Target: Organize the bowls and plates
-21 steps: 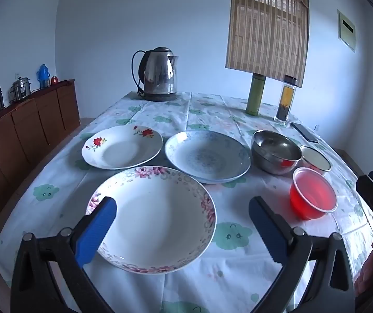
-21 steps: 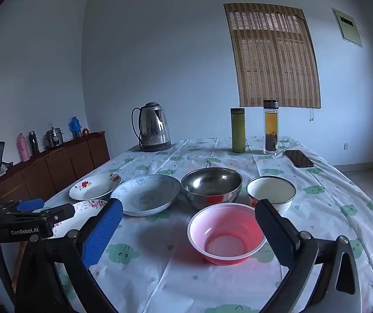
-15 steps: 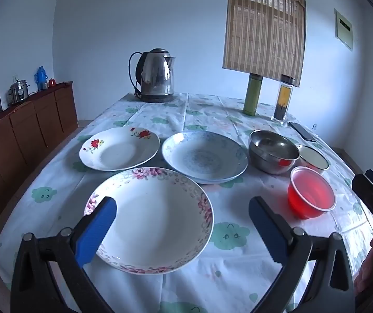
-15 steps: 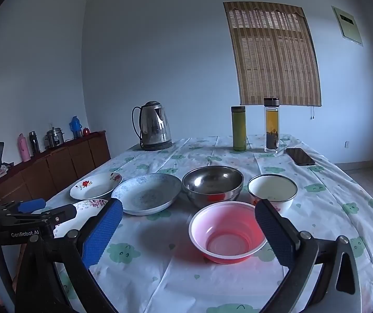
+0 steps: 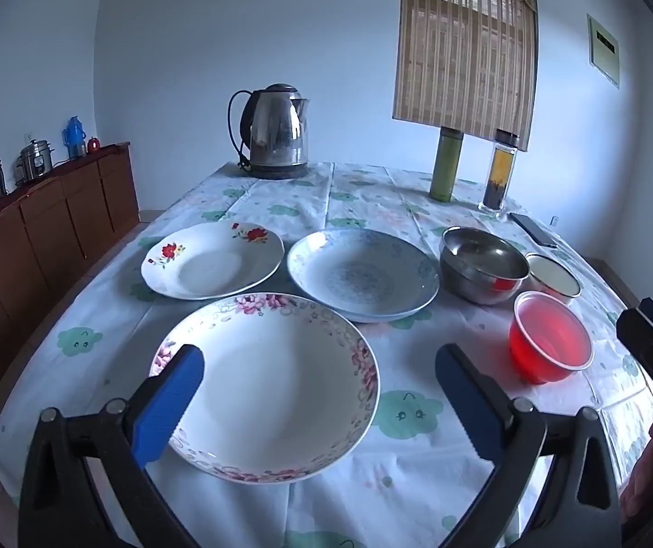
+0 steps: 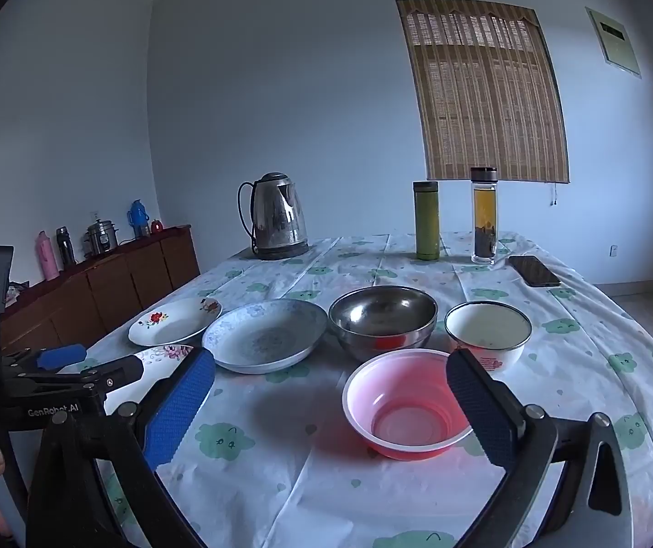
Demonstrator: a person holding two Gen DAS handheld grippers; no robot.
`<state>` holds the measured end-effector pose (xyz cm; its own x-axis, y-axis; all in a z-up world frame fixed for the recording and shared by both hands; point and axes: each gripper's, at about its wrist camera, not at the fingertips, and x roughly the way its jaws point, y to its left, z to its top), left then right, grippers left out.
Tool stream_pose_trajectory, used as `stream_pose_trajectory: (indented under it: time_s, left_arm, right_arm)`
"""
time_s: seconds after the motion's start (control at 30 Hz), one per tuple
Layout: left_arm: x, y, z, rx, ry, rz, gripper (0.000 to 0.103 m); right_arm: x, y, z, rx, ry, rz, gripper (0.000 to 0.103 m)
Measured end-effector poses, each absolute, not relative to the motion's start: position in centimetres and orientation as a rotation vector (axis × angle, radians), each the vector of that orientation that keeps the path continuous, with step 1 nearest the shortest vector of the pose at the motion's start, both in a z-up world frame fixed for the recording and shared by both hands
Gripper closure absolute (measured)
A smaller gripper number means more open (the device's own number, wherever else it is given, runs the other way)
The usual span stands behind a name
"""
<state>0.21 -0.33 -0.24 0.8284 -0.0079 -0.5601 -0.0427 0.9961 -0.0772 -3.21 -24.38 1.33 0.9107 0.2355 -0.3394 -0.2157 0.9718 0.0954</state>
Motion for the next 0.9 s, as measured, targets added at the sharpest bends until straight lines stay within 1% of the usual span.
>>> stream_pose_trajectory:
  time_s: [0.9]
  left_arm:
    - [0.22, -0.15, -0.2, -0.089, 0.59, 0.021, 0.0]
  right_arm:
    - [-3.05, -24.08, 0.9, 0.055, 0.368, 0.241, 0.001]
